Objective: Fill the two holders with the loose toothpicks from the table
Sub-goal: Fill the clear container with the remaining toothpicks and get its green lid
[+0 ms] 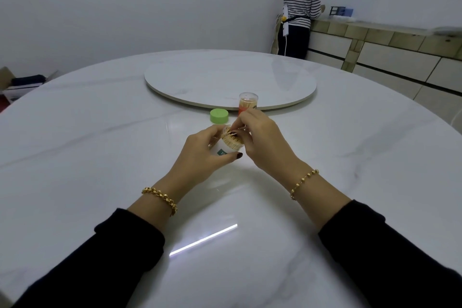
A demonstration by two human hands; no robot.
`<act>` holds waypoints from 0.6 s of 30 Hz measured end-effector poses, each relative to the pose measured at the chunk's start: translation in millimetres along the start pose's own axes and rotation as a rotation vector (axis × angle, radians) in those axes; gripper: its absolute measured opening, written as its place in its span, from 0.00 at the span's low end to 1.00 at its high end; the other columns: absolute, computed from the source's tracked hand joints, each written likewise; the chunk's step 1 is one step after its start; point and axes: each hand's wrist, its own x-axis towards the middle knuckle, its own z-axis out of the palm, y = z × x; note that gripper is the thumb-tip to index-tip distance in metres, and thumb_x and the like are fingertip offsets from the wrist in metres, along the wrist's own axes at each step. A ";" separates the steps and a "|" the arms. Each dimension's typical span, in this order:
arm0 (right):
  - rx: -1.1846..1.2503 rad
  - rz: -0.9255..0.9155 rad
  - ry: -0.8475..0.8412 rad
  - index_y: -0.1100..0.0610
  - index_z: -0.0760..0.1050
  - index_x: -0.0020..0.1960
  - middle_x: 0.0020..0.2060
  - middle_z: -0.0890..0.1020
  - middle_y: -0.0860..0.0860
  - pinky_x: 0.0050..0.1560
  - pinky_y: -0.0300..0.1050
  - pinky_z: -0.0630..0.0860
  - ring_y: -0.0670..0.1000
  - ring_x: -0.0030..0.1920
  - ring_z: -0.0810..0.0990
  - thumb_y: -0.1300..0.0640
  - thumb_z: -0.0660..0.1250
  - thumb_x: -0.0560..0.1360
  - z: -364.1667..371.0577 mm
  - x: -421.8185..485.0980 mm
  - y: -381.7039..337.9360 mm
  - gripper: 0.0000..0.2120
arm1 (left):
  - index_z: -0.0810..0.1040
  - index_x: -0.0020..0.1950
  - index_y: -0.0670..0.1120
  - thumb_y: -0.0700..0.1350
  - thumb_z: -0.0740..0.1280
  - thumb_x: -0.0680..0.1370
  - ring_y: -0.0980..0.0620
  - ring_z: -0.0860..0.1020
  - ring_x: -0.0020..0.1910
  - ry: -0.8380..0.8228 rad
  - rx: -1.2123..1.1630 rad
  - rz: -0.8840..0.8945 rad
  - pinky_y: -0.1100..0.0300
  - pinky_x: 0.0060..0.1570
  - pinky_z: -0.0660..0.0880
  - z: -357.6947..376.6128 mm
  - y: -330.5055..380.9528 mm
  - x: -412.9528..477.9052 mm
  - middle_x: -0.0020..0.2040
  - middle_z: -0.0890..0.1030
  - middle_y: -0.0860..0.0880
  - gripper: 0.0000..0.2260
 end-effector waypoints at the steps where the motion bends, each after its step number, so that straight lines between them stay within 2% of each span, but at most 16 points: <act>1: 0.025 0.008 0.011 0.61 0.76 0.46 0.43 0.76 0.51 0.43 0.34 0.65 0.47 0.43 0.70 0.68 0.65 0.73 0.1 0.0 0.4 0.04 | 0.78 0.58 0.49 0.45 0.77 0.68 0.59 0.79 0.48 0.007 -0.024 -0.019 0.59 0.50 0.78 -0.2 0.3 -0.1 0.49 0.82 0.54 0.20; 3: 0.069 0.024 0.035 0.60 0.75 0.50 0.46 0.77 0.51 0.45 0.33 0.68 0.47 0.46 0.72 0.68 0.65 0.74 0.1 0.5 1.2 0.07 | 0.78 0.57 0.49 0.45 0.77 0.68 0.58 0.80 0.48 0.017 -0.075 -0.056 0.61 0.49 0.78 -0.8 1.3 -0.2 0.48 0.82 0.54 0.19; 5: 0.123 0.042 0.074 0.59 0.75 0.55 0.50 0.76 0.51 0.49 0.31 0.70 0.47 0.49 0.74 0.69 0.65 0.74 -0.7 0.2 0.8 0.11 | 0.78 0.57 0.50 0.46 0.77 0.68 0.57 0.80 0.47 0.022 -0.126 -0.092 0.65 0.43 0.78 -1.4 3.2 -0.4 0.48 0.82 0.53 0.19; 7: 0.200 0.082 0.125 0.60 0.74 0.59 0.54 0.76 0.50 0.54 0.35 0.72 0.48 0.54 0.75 0.69 0.63 0.75 -1.5 -0.7 -0.5 0.14 | 0.78 0.58 0.49 0.47 0.77 0.68 0.56 0.80 0.48 0.032 -0.146 -0.116 0.70 0.39 0.75 -2.2 4.5 0.2 0.49 0.82 0.53 0.20; 10: 0.374 0.271 0.152 0.59 0.69 0.67 0.63 0.75 0.50 0.63 0.37 0.70 0.45 0.63 0.73 0.67 0.58 0.79 -0.4 -3.5 -4.4 0.18 | 0.78 0.58 0.49 0.47 0.77 0.68 0.55 0.80 0.48 0.047 -0.174 -0.146 0.71 0.38 0.75 -3.7 4.5 1.3 0.50 0.82 0.52 0.20; 12: 0.509 0.407 0.107 0.57 0.65 0.72 0.68 0.72 0.49 0.67 0.36 0.66 0.43 0.68 0.69 0.64 0.55 0.81 2.4 -6.2 -10.2 0.20 | 0.77 0.58 0.50 0.47 0.77 0.69 0.55 0.80 0.49 0.051 -0.193 -0.168 0.70 0.39 0.76 -5.0 3.9 1.7 0.50 0.82 0.52 0.19; 14: 0.611 0.466 0.042 0.57 0.61 0.75 0.71 0.69 0.49 0.69 0.33 0.63 0.42 0.70 0.66 0.62 0.53 0.82 5.6 -9.6 -18.2 0.21 | 0.77 0.57 0.51 0.47 0.76 0.69 0.56 0.80 0.49 0.049 -0.196 -0.170 0.69 0.41 0.77 -5.8 3.9 1.5 0.50 0.82 0.53 0.18; 16: 0.640 0.447 -0.028 0.57 0.60 0.76 0.71 0.68 0.50 0.66 0.31 0.65 0.43 0.69 0.66 0.60 0.51 0.82 8.8 -13.0 -25.9 0.22 | 0.78 0.57 0.51 0.46 0.76 0.69 0.58 0.80 0.46 0.046 -0.185 -0.149 0.68 0.42 0.77 -5.9 4.5 0.9 0.48 0.82 0.54 0.18; 17: 0.611 0.407 -0.058 0.57 0.59 0.76 0.72 0.68 0.51 0.67 0.32 0.65 0.44 0.70 0.66 0.58 0.51 0.82 10.5 -14.5 -28.6 0.22 | 0.78 0.57 0.51 0.45 0.75 0.69 0.60 0.80 0.45 0.042 -0.165 -0.134 0.68 0.42 0.76 -5.4 4.9 0.6 0.47 0.82 0.55 0.17; 18: 0.555 0.351 -0.085 0.56 0.58 0.76 0.72 0.67 0.51 0.70 0.38 0.64 0.45 0.71 0.65 0.55 0.50 0.80 12.3 -15.8 -30.6 0.24 | 0.78 0.57 0.51 0.43 0.75 0.69 0.62 0.79 0.43 0.036 -0.139 -0.121 0.69 0.41 0.75 -5.0 5.2 0.1 0.46 0.82 0.56 0.17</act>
